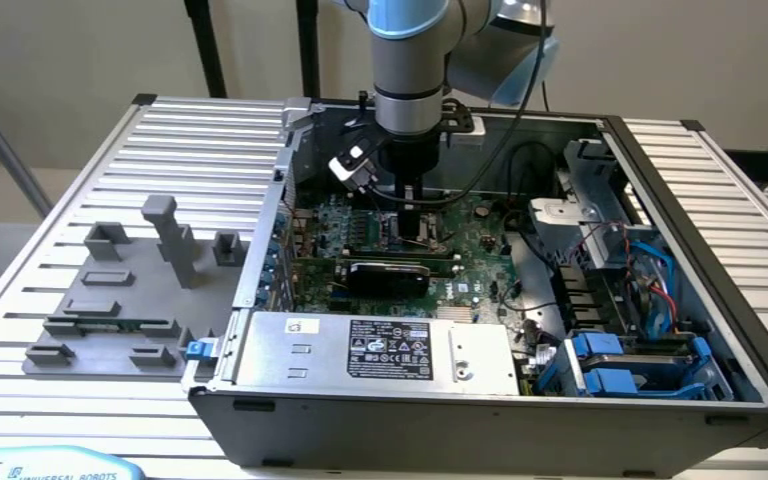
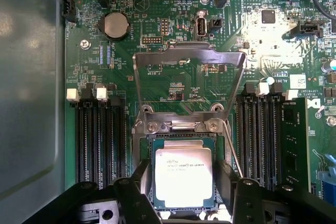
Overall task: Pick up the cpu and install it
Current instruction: 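Place the cpu into insertion slot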
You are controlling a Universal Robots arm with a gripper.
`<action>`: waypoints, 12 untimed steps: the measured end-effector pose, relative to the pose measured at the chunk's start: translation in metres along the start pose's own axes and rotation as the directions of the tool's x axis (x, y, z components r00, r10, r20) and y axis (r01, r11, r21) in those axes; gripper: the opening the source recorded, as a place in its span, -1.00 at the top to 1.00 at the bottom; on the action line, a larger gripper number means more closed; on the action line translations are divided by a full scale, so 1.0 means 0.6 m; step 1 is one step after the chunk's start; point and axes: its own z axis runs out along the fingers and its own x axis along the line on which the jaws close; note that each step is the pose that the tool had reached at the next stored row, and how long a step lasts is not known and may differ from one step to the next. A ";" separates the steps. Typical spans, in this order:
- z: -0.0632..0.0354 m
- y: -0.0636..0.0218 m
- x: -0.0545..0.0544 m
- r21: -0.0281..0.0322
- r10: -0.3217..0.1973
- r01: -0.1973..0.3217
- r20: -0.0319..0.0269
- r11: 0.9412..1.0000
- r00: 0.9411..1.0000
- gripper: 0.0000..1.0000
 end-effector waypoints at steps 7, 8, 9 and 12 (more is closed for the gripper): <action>-0.005 0.001 0.000 0.000 -0.001 0.001 -0.001 1.000 1.000 -0.25; -0.007 0.001 0.000 0.000 -0.001 0.001 -0.002 1.000 1.000 -0.25; -0.008 0.001 -0.001 0.000 -0.001 0.001 -0.002 1.000 1.000 -0.25; -0.012 0.001 -0.001 0.000 -0.001 0.001 -0.003 1.000 1.000 -0.25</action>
